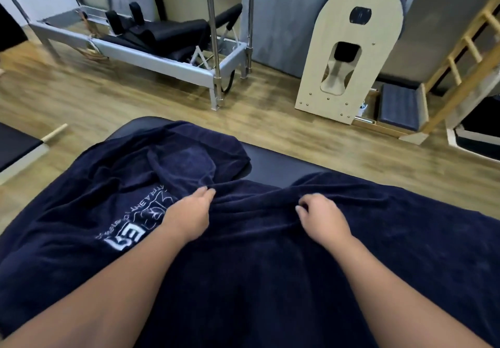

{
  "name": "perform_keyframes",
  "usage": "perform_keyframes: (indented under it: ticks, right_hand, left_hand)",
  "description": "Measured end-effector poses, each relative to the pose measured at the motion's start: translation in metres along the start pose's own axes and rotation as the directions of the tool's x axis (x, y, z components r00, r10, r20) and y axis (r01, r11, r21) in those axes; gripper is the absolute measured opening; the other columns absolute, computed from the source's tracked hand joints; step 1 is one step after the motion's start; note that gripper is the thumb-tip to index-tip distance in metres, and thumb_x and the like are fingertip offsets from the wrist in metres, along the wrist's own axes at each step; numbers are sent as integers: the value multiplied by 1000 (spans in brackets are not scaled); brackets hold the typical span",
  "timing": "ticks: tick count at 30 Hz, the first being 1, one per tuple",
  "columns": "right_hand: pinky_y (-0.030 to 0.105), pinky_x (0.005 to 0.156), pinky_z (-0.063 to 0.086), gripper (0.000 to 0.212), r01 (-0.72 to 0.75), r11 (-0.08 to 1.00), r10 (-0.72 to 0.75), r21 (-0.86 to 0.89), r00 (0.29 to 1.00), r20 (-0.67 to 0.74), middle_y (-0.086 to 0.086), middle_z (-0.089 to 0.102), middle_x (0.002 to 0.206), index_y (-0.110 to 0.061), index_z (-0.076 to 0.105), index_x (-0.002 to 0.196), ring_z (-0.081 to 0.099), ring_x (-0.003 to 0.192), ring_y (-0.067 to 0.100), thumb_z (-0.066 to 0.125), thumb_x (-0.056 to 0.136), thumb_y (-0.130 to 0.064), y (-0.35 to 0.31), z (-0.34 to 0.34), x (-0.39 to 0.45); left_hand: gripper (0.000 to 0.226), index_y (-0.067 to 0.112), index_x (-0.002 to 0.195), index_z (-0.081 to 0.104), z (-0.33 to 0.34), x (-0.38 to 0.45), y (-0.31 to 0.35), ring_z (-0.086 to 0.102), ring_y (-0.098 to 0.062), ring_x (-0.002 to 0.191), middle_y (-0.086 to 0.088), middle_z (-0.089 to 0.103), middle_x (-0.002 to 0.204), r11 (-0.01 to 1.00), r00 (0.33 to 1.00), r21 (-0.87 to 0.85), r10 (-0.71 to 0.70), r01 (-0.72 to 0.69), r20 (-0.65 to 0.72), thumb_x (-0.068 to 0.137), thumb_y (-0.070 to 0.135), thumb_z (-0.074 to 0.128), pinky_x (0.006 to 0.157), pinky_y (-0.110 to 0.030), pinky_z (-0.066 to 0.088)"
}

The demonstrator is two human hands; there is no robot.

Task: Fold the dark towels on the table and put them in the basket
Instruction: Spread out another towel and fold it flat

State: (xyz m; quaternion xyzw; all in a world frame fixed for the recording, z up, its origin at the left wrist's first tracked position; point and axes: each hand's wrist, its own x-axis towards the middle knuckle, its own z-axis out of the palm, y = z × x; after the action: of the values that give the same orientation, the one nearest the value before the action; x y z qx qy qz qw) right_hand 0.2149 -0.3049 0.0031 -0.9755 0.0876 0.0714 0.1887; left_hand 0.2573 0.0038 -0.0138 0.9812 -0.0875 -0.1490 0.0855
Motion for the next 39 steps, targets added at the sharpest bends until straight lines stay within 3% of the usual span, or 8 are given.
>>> perform_keyframes:
  ticks: [5, 9, 13, 17, 24, 28, 31, 39]
  right_hand:
    - [42, 81, 51, 29, 2, 1000, 1, -30, 995, 95, 1, 51, 130, -22, 52, 130, 59, 110, 29, 51, 102, -28, -20, 14, 78]
    - [36, 70, 47, 22, -21, 979, 82, -205, 952, 296, 3, 52, 115, -27, 57, 115, 60, 94, 30, 53, 95, -20, -34, 17, 106]
    - [34, 65, 47, 18, 20, 953, 113, -302, 902, 417, 3, 61, 94, -20, 61, 89, 61, 81, 27, 48, 86, -8, -47, 4, 132]
    - [38, 75, 48, 21, 10, 961, 114, -278, 897, 428, 0, 62, 110, -22, 58, 105, 61, 99, 30, 64, 88, -32, -69, -8, 147]
    - [35, 70, 60, 26, -263, 952, 306, -158, 867, 394, 7, 75, 75, -12, 64, 91, 71, 57, 21, 45, 80, 4, -98, 2, 160]
    - [39, 84, 50, 36, -281, 959, 283, -34, 948, 149, 6, 61, 126, -21, 54, 128, 59, 111, 32, 50, 93, -12, -105, 0, 181]
    - [43, 93, 49, 38, -254, 966, 256, -43, 930, 264, 5, 54, 136, -23, 51, 132, 51, 125, 31, 53, 94, -26, -117, 22, 177]
    - [58, 119, 22, 76, -274, 956, 291, -101, 927, 236, 9, -7, 168, -12, 4, 159, -5, 154, 32, 45, 96, -21, -195, 100, 102]
  left_hand:
    - [63, 51, 153, 11, -10, 64, -13, 60, -34, 114, -6, 54, 133, 994, 988, 94, -69, 56, 139, 102, 40, 47, 92, -47, 51]
    - [35, 29, 127, 57, -25, 87, -13, 62, -30, 105, -4, 64, 118, 983, 974, 179, -75, 37, 212, 95, 44, 60, 86, -43, 55]
    - [21, 24, 100, 60, -59, 116, -17, 66, -26, 80, -3, 69, 97, 993, 994, -14, -113, 113, 0, 90, 42, 65, 77, -37, 55]
    - [10, 24, 85, 58, -104, 151, -25, 68, -20, 52, 0, 69, 65, 934, 953, -344, -190, 101, -235, 84, 31, 64, 72, -36, 59]
    - [31, 17, 114, 59, -126, 204, -55, 61, -37, 111, -10, 70, 107, 918, 975, -395, -118, 36, -186, 89, 32, 69, 90, -40, 49]
    - [86, 16, 157, 25, -127, 210, -63, 40, -30, 143, -11, 43, 155, 885, 998, -464, 5, -35, -67, 89, 31, 74, 116, -39, 34]
    - [64, 16, 144, 50, -113, 209, -94, 52, -33, 131, -14, 57, 143, 976, 998, -215, 37, -25, 51, 87, 34, 72, 108, -39, 43]
    - [73, 10, 144, 36, -96, 182, -179, 32, -40, 138, -19, 36, 149, 900, 893, -40, -423, 433, 155, 91, 53, 64, 105, -59, 37]
